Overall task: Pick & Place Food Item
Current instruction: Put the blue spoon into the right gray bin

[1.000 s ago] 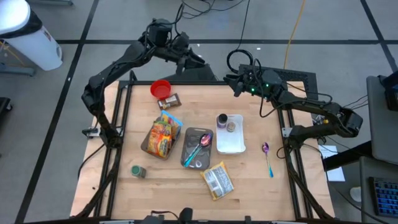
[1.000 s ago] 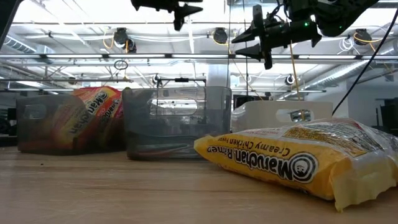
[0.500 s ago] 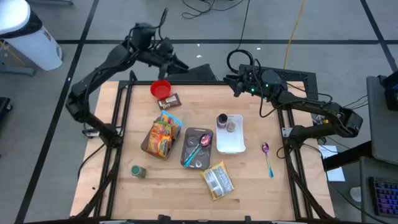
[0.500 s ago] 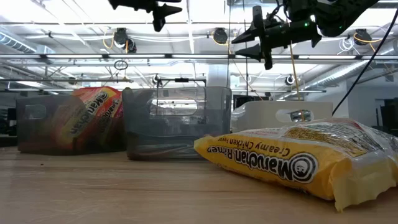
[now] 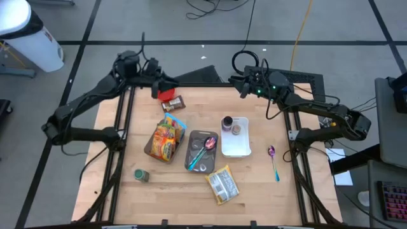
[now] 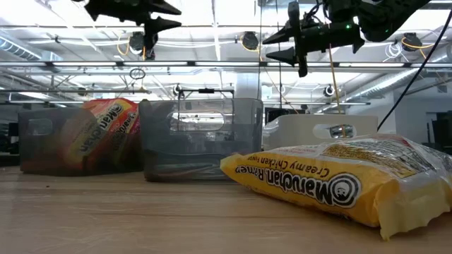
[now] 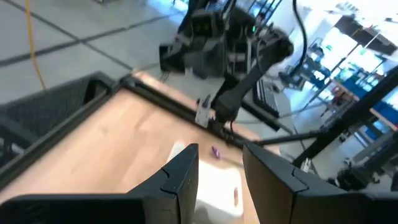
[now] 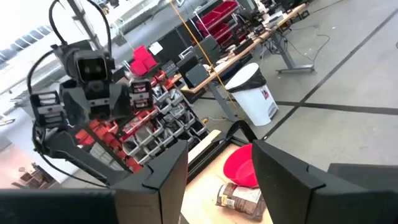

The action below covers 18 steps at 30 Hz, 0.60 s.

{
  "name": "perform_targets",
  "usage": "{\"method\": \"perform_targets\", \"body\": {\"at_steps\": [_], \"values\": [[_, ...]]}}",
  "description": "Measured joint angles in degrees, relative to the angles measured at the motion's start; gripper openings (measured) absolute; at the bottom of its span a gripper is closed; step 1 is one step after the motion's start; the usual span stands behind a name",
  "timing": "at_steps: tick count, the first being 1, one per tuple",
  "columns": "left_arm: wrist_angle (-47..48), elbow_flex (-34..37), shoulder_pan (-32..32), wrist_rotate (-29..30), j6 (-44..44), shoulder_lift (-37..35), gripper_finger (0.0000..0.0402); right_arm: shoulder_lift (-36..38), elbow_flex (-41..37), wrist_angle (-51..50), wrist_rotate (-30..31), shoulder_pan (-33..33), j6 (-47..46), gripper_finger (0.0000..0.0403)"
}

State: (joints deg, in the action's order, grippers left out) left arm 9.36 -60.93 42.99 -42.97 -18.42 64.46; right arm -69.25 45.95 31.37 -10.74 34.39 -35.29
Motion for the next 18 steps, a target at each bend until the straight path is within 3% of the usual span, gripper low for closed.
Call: {"method": "perform_targets", "body": {"at_steps": [12,18], "values": [[17.60,0.64,-1.33,3.64,8.12,1.35,0.0131,-0.02,0.00,0.07,-5.90,-0.39,-0.05,0.0171],[30.39,0.64,-1.26,12.08,16.84,1.34,0.0131,-0.04,0.00,-0.07,-5.92,-1.24,-0.06,0.0171]]}}
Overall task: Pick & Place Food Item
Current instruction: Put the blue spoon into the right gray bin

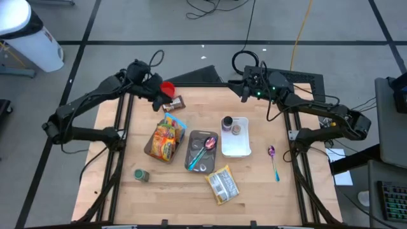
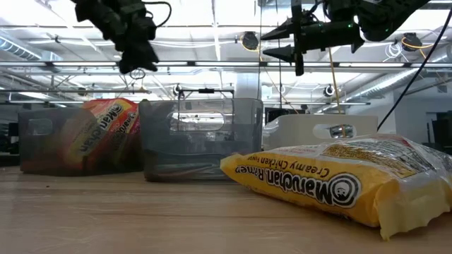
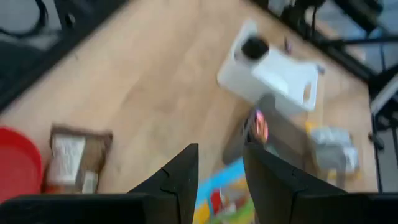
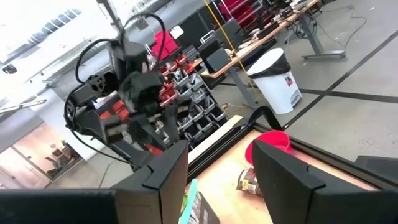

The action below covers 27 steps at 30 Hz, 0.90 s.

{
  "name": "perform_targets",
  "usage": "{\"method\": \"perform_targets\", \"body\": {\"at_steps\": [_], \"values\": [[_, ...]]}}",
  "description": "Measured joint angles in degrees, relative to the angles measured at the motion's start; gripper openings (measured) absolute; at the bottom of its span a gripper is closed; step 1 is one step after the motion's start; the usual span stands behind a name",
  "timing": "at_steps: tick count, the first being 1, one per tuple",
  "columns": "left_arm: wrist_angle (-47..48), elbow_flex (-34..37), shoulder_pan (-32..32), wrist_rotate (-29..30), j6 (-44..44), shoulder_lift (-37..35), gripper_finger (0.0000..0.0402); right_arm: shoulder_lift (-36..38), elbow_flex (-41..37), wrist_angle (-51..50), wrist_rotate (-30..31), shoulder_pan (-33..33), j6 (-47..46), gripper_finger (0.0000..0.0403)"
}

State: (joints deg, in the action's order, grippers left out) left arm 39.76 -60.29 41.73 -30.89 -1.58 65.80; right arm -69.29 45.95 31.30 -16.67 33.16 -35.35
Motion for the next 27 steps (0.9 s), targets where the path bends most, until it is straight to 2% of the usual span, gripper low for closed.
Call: {"method": "perform_targets", "body": {"at_steps": [4,9,13,16,18,20,24,27], "values": [[5.96,0.00,-0.77,-0.05,1.52,-0.02,0.0131,-0.12,0.00,0.02,-0.03,-0.27,0.08,0.0171],[6.86,0.00,-3.95,1.12,1.03,-0.04,0.0131,-0.27,0.00,-0.23,-0.73,-0.27,0.85,0.0171],[6.21,0.00,-6.71,2.79,0.30,-0.04,0.0131,-0.18,0.07,-0.43,-6.62,-0.22,2.37,0.0171],[4.44,0.00,-8.18,3.02,-1.04,-0.04,0.0131,1.25,1.99,-5.47,-14.68,0.92,1.82,0.0171],[1.74,0.00,-8.81,3.02,-2.75,-0.04,0.0131,2.32,5.23,-14.25,-19.52,1.44,3.81,0.0171],[-1.60,0.00,-9.07,3.05,-4.39,-0.04,0.0131,3.30,9.29,-28.16,-22.22,1.67,9.58,0.0171],[-7.67,-0.02,-9.18,3.04,-7.75,-0.04,0.0131,3.42,19.65,-58.34,-22.22,1.17,25.25,0.0171],[-11.26,-0.02,-9.33,3.00,-10.08,-0.04,0.0131,3.18,24.39,-76.95,-19.66,0.57,33.66,0.0171]]}}
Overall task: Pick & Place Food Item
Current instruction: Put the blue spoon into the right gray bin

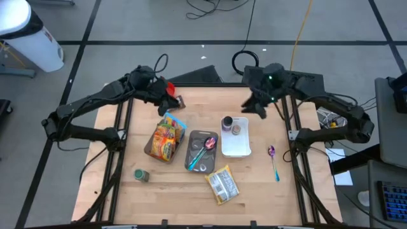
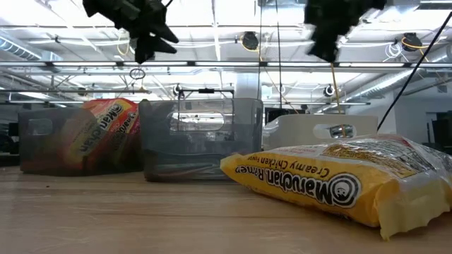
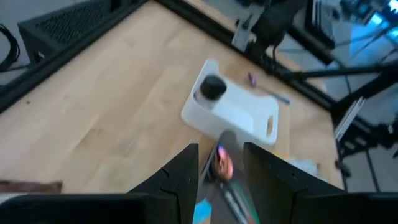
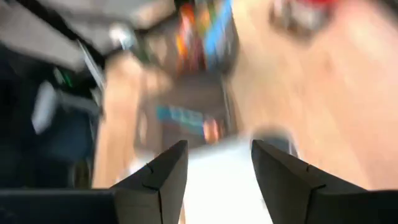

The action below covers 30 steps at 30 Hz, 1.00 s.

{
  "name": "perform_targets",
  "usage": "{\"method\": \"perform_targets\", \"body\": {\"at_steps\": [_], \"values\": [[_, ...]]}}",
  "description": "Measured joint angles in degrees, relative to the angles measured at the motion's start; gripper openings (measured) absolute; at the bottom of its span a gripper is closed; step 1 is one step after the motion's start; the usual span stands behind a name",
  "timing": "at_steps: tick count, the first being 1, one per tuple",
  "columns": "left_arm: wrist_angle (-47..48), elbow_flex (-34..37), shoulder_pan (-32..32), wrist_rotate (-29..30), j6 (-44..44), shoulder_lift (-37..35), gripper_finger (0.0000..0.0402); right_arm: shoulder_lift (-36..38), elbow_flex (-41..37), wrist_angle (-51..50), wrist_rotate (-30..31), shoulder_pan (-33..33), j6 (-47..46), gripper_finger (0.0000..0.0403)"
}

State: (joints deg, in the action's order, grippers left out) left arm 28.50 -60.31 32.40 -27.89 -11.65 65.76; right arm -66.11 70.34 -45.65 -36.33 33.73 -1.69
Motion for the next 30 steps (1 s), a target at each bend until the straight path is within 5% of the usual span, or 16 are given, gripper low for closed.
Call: {"method": "perform_targets", "body": {"at_steps": [6,10,20,30], "values": [[-5.29,0.00,-1.12,0.05,-3.96,0.00,0.0131,0.00,-0.07,-23.98,4.51,-3.89,8.22,0.0171],[-8.96,0.00,-2.70,0.82,-5.17,0.01,0.0131,-0.19,-5.04,-28.88,8.02,-7.84,10.01,0.0171],[-14.81,-0.02,-8.30,2.88,-7.86,0.26,0.0131,-0.15,-21.35,-20.56,13.34,-13.06,5.63,0.0171],[-15.09,-0.02,-14.16,2.42,-8.38,0.26,0.0131,-1.10,-28.15,-11.79,17.81,-13.23,1.57,0.0171]]}}
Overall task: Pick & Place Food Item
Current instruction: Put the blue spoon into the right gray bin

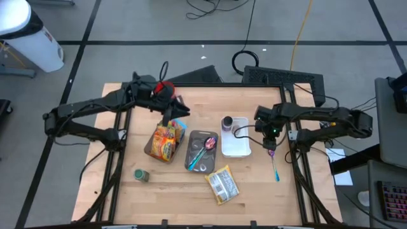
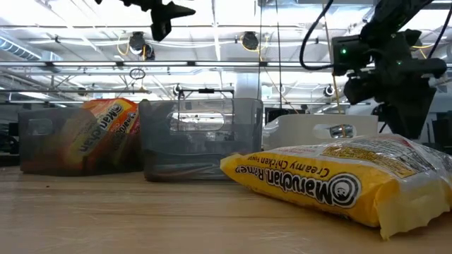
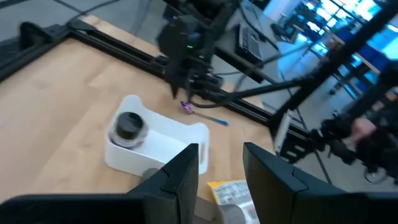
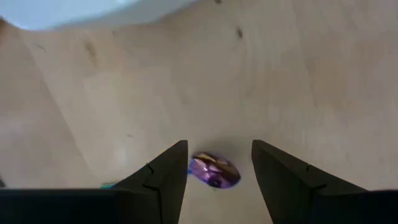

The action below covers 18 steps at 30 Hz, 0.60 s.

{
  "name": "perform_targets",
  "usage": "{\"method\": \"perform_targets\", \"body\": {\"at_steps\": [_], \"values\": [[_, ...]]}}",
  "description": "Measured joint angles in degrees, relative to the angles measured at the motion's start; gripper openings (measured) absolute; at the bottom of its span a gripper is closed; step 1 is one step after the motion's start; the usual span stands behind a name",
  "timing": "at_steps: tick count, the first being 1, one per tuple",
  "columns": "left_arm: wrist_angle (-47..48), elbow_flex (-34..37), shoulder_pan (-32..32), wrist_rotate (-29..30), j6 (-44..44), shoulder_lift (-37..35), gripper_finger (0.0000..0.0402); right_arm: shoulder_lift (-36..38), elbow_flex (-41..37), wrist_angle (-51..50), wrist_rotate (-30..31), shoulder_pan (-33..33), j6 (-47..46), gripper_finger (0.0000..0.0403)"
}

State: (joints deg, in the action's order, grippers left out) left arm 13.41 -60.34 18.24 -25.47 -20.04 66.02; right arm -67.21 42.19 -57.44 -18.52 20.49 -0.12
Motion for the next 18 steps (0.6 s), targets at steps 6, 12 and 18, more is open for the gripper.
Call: {"method": "perform_targets", "body": {"at_steps": [6,12,18], "values": [[0.07,0.00,-3.45,0.15,1.81,0.00,0.0131,-2.99,-0.15,0.26,-1.10,0.00,1.48,0.0171],[0.05,0.00,-4.94,2.01,1.91,0.00,0.0131,-7.74,-0.15,0.45,-1.03,0.00,1.76,0.0171],[0.05,0.00,-5.25,2.03,1.91,0.00,0.0131,-11.85,1.23,-4.82,-1.06,0.02,5.01,0.0171]]}}
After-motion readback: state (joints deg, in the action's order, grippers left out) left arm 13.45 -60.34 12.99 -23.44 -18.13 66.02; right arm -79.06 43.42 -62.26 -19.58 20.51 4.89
